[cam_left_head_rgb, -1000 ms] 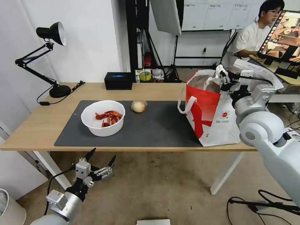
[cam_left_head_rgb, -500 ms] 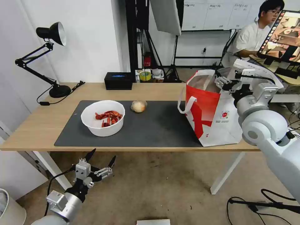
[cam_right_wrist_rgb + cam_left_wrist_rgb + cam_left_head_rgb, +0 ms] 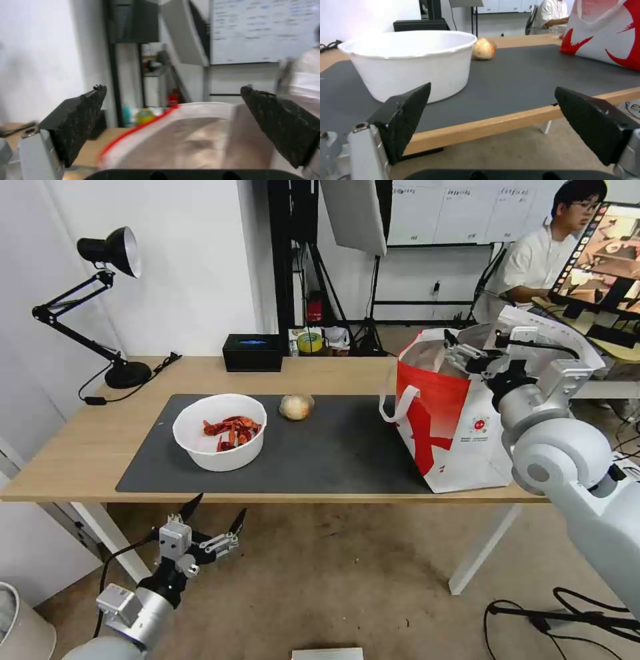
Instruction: Pick up the trash from the table and place it into the takeout bag.
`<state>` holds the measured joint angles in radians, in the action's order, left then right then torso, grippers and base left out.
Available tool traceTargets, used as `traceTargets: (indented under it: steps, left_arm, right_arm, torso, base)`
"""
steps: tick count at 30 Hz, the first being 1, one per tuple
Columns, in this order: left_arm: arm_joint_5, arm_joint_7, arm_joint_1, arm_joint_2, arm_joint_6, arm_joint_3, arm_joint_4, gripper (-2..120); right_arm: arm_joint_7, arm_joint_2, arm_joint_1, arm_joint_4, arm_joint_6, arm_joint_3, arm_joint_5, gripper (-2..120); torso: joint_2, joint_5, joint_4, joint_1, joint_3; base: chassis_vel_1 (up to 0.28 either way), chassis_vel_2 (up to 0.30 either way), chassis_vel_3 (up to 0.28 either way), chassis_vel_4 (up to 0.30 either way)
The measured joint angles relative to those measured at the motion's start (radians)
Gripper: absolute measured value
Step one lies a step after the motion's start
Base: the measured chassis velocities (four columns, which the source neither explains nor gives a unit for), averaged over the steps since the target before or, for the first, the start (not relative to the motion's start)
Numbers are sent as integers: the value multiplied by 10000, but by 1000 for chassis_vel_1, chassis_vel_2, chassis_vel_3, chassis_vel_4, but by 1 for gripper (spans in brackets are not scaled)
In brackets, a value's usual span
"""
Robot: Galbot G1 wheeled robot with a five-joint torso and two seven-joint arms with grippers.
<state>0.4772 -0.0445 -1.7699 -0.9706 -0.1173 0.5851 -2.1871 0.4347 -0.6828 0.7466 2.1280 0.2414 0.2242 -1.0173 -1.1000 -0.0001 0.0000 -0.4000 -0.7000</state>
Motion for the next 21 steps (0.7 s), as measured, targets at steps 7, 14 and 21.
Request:
traceTargets:
  steps: [7, 14, 21]
  left_arm:
    - [29, 7, 10, -6, 1, 48, -29, 100]
    - [30, 9, 19, -36, 1, 51, -53, 100]
    - [8, 7, 136, -167, -10, -22, 19, 100]
  right_arm:
    - [-1336, 140, 899, 917, -75, 3, -13, 100]
    - [-1827, 209, 2116, 1576, -226, 33, 723, 100]
    - [-2071, 48, 3791, 1515, -963, -62, 2207, 100]
  torso:
    - [0, 0, 0, 0, 1]
    - [0, -1, 1, 1, 1]
    - [0, 2, -1, 0, 1]
  base:
    - [0, 0, 0, 0]
    - [0, 0, 0, 0]
    - [0, 0, 0, 0]
